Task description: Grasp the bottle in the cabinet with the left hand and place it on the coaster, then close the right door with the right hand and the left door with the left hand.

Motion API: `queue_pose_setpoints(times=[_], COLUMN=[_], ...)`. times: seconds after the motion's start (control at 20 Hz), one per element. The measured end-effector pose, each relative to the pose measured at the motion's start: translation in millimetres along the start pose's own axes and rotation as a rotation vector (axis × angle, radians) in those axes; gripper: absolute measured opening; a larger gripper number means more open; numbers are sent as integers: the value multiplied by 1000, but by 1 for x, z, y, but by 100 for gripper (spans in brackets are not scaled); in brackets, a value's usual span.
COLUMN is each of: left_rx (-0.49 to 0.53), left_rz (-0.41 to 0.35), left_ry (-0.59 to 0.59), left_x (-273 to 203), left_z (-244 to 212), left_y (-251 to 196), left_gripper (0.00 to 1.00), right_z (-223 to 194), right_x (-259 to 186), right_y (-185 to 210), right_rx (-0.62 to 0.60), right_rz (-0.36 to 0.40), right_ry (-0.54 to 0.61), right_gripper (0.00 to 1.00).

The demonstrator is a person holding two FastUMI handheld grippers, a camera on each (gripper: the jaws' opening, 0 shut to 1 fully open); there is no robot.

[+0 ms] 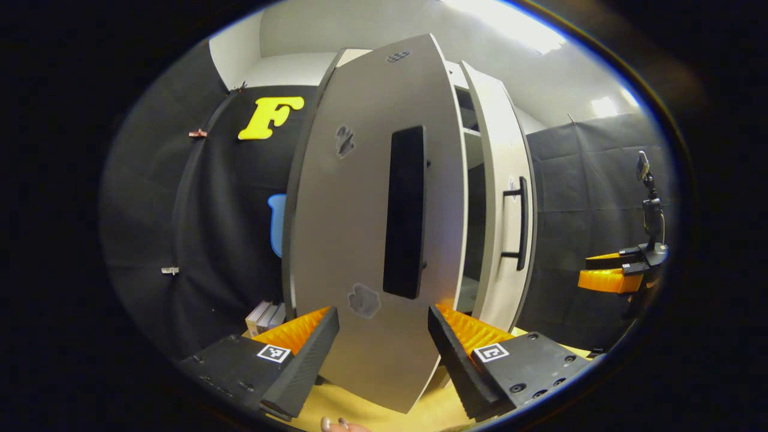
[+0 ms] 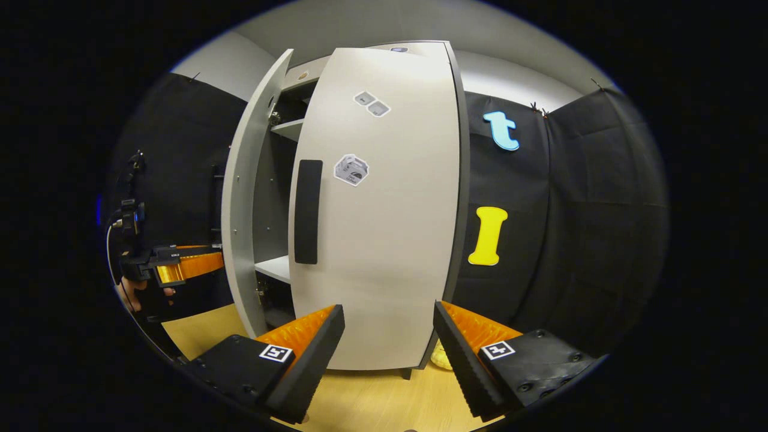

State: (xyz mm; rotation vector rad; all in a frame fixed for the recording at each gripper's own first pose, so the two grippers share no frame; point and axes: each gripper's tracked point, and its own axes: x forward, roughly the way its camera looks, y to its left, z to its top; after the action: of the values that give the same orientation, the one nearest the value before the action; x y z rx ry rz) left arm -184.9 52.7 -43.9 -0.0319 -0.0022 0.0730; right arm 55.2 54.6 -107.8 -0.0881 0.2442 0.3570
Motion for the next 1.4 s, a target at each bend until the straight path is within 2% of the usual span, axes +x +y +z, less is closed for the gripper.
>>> queue_pose_setpoints(times=[0.2, 0.4, 0.7, 0.95, 1.35, 1.4], left_rx=[50, 29, 9, 2, 17, 14], left_rz=[-1, 21, 105, 168, 171, 166], left_ry=[-13, 11, 48, 61, 79, 82], left_x=[3, -5, -32, -60, -82, -85], left_z=[8, 6, 2, 1, -1, -2], left_y=[-22, -22, 14, 37, 61, 63], left_gripper=[94, 94, 95, 95, 93, 95], right_z=[-3, -2, 3, 8, 14, 14], right_x=[4, 15, 37, 51, 58, 57], right_y=[-17, -16, 10, 37, 59, 60], right_rx=[29, 49, 40, 58, 99, 103], right_rz=[9, 30, 73, 80, 55, 51], right_ry=[1, -8, -37, -74, -107, -106], right_gripper=[98, 98, 98, 98, 98, 98])
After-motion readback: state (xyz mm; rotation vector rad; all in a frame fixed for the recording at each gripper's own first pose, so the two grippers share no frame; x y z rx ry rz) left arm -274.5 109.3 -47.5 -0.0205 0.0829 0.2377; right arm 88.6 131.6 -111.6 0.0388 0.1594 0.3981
